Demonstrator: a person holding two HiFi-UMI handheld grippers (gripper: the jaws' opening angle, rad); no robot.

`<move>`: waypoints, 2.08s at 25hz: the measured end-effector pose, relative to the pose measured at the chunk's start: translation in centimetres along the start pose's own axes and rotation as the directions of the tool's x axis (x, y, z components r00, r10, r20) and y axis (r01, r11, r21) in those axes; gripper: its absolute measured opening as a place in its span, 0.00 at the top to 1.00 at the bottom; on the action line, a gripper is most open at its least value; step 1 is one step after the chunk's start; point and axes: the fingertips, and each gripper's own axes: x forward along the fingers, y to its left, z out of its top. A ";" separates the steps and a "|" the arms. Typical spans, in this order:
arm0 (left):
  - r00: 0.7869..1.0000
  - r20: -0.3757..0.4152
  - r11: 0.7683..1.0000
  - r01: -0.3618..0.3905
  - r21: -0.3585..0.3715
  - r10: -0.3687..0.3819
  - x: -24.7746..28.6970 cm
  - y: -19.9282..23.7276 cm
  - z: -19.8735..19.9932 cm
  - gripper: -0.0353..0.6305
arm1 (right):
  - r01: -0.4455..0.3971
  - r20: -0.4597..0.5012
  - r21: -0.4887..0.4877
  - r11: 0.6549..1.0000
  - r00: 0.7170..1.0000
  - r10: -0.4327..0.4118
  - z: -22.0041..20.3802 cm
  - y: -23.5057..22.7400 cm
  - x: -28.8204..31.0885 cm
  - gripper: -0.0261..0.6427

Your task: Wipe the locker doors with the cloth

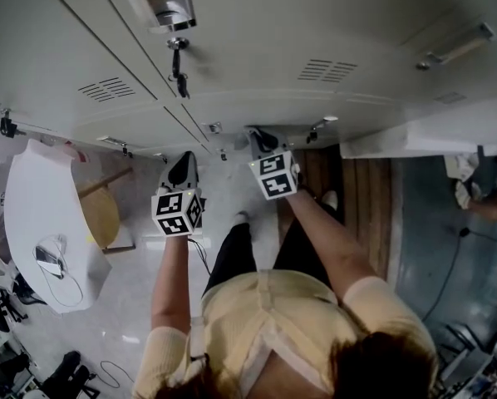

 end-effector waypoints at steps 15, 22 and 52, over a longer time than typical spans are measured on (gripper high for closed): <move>0.992 -0.036 0.991 0.121 0.051 -0.119 4.4 -4.7 0.5 0.94 | 0.118 -0.035 0.077 0.990 0.993 -0.115 -3.1 -6.1 -2.2 0.94; 0.987 -0.043 0.986 0.156 0.056 -0.153 5.6 -6.0 0.7 0.94 | 0.160 -0.051 0.094 0.983 0.987 -0.155 -3.9 -8.1 -3.0 0.94; 0.988 -0.015 0.984 0.154 0.087 -0.153 1.7 -7.0 1.0 0.94 | 0.253 -0.042 0.138 0.958 0.968 -0.249 -4.7 -9.4 -8.7 0.94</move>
